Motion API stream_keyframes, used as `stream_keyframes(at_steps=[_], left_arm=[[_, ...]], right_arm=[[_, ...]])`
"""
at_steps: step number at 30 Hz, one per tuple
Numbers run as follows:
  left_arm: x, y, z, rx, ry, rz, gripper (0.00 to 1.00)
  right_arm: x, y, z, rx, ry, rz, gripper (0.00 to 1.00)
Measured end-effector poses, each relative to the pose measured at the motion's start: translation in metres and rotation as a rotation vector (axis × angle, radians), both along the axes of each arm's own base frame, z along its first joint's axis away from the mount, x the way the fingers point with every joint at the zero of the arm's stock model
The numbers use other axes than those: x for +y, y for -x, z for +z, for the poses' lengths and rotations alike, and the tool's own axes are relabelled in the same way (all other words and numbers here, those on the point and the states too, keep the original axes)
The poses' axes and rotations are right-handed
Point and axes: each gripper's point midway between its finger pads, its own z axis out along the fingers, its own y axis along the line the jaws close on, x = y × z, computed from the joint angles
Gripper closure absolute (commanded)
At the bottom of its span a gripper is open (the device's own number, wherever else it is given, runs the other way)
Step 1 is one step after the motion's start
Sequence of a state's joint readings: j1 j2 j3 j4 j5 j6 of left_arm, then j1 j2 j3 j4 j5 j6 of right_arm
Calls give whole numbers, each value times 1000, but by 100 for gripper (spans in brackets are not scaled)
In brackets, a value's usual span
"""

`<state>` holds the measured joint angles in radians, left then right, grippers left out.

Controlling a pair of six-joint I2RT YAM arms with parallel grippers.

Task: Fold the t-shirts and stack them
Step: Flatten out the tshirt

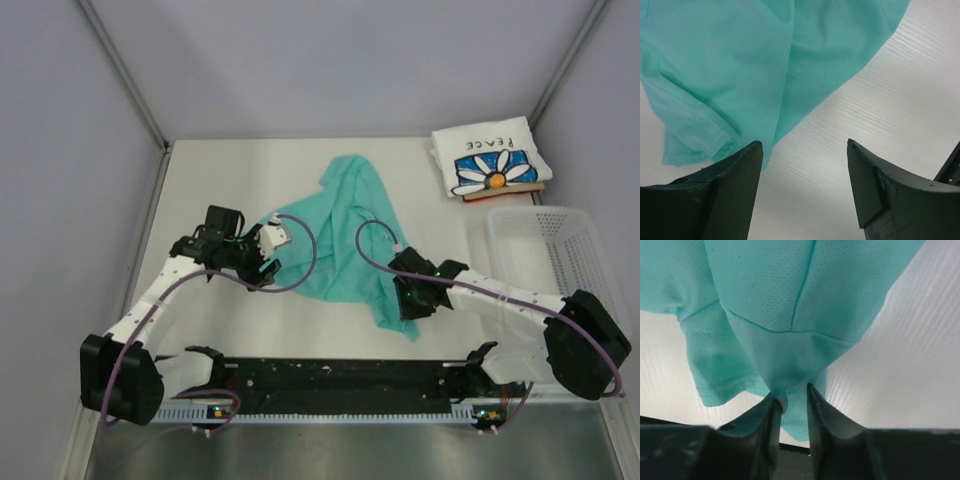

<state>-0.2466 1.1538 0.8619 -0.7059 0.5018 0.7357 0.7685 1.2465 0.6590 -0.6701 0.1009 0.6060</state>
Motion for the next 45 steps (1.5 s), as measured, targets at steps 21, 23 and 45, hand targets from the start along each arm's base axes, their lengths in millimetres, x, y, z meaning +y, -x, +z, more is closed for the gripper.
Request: stream_keyframes(at_steps=[21, 23, 45], left_arm=[[-16, -20, -99, -25, -331, -156, 62], [-19, -28, -99, -48, -347, -151, 98], [-16, 24, 150, -360, -48, -71, 100]], right_arm=[[27, -65, 161, -430, -309, 24, 100], [23, -68, 166, -445, -305, 21, 100], [-18, -90, 379, -1001, -355, 43, 100]])
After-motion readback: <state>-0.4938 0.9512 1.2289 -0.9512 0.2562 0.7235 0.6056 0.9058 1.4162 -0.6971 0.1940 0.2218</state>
